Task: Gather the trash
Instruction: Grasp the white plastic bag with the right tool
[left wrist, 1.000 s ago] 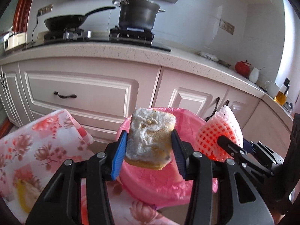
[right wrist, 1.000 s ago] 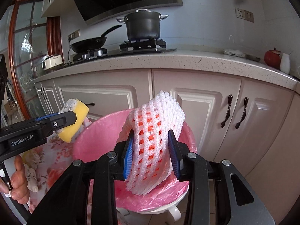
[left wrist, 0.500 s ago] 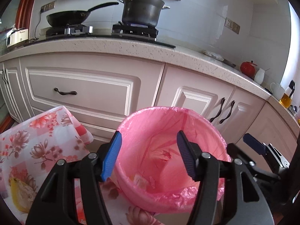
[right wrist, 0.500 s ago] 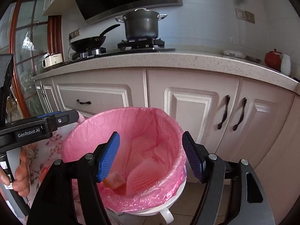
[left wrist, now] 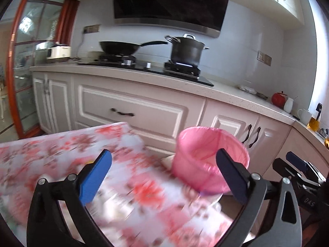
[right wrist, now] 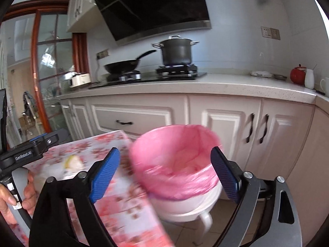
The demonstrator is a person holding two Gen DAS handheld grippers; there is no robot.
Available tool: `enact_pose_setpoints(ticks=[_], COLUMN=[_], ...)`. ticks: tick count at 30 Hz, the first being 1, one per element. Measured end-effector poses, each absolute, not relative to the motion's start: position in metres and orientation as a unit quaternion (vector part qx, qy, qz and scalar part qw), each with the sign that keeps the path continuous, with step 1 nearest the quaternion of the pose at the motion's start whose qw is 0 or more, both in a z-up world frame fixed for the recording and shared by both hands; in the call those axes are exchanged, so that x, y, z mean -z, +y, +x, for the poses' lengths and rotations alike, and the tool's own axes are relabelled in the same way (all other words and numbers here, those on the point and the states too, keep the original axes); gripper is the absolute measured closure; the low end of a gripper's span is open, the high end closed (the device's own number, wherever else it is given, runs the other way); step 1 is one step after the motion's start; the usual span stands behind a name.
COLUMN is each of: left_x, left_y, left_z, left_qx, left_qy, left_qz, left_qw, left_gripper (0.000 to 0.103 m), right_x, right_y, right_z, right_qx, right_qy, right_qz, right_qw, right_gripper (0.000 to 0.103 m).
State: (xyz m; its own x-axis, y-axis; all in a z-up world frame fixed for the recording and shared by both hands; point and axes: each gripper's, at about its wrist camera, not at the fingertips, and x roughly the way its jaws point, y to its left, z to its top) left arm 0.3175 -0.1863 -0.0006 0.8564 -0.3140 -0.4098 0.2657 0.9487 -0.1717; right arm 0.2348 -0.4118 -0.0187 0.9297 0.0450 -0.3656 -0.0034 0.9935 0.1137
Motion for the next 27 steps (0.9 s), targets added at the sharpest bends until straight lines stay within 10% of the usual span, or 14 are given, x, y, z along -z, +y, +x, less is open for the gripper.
enact_pose_setpoints(ticks=[27], left_x=[0.072], left_y=[0.009], left_z=[0.12], left_qx=[0.007], left_qy=[0.245], left_qz=[-0.038], left_qw=[0.969], left_gripper=[0.005], right_x=[0.109], right_y=[-0.201], right_z=[0.217], right_qx=[-0.138], right_qy=[0.312], right_qz=[0.003], right_qw=[0.94], right_gripper=[0.018])
